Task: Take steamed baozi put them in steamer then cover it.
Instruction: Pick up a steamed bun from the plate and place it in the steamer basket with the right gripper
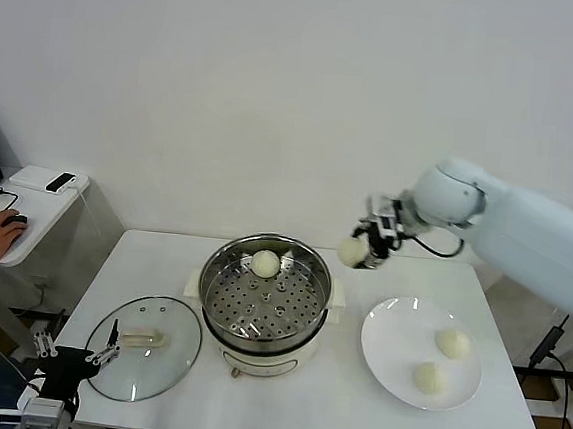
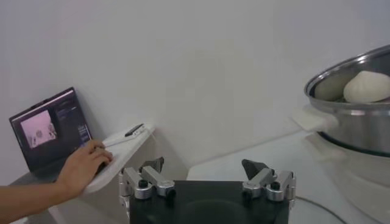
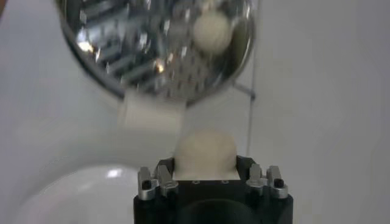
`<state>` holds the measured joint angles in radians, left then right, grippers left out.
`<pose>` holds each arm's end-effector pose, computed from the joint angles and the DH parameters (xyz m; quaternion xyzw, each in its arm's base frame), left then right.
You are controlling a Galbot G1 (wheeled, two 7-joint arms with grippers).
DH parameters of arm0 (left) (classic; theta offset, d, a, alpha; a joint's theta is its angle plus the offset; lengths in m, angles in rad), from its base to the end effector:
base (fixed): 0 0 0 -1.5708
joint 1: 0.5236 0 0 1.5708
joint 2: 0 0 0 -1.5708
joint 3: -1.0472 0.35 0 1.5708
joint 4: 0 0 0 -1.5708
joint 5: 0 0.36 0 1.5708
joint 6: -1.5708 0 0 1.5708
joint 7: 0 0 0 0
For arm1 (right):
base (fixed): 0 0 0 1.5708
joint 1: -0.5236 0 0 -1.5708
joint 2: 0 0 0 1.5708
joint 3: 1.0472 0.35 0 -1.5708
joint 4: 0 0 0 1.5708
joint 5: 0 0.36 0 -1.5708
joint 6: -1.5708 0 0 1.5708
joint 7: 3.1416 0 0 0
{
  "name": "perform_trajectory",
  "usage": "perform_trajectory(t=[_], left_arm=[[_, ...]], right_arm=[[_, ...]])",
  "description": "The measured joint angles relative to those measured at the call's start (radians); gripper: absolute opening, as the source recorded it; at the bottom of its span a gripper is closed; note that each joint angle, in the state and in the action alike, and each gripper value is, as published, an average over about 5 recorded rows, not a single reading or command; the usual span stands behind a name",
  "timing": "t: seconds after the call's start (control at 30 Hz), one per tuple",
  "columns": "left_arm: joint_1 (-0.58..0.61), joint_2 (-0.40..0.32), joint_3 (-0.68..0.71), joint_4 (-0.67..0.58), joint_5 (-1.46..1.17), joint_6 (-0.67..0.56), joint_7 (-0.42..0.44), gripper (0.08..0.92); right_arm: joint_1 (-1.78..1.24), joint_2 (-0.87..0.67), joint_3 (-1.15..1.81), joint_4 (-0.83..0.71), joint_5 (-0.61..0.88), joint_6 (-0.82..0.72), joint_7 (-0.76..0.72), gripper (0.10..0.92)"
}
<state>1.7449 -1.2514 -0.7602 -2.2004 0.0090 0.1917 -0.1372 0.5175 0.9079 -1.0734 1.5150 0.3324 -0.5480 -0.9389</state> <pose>0.1463 0.1081 -0.2657 0.0804 -0.9704 -0.2071 0.0943 0.5128 0.0555 -0.0125 0.5173 -0.6042 0.5492 0.2564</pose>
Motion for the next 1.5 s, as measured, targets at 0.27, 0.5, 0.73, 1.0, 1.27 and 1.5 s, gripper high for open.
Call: perform_trajectory(t=[0.27,0.5,0.73,1.0,1.27,1.5], left_arm=[[0.004,-0.008,-0.02,-0.006,-0.004,0.001,0.0,0.823],[0.002,-0.013,-0.029,-0.009,-0.008,0.0,0.002,0.823],[0.0,-0.022,-0.026,-0.006,-0.007,-0.003,0.002,0.823],[0.002,-0.021,-0.032,-0.006,-0.01,-0.004,0.001,0.823],[0.002,-0.022,-0.032,-0.01,-0.01,-0.005,0.0,0.823],[0.0,-0.019,-0.035,-0.012,-0.011,-0.005,0.001,0.823]], right_arm=[[-0.02,0.21,-0.041,-0.104,0.098,-0.07,0.07,0.635],[-0.07,0.345,-0.073,-0.187,0.144,-0.116,0.115,0.636],[-0.116,0.442,-0.08,-0.26,0.157,-0.146,0.137,0.635],[-0.135,0.502,-0.099,-0.31,0.151,-0.165,0.135,0.636],[-0.134,0.515,-0.102,-0.326,0.137,-0.172,0.123,0.759],[-0.09,0.476,-0.099,-0.292,0.131,-0.17,0.089,0.822]])
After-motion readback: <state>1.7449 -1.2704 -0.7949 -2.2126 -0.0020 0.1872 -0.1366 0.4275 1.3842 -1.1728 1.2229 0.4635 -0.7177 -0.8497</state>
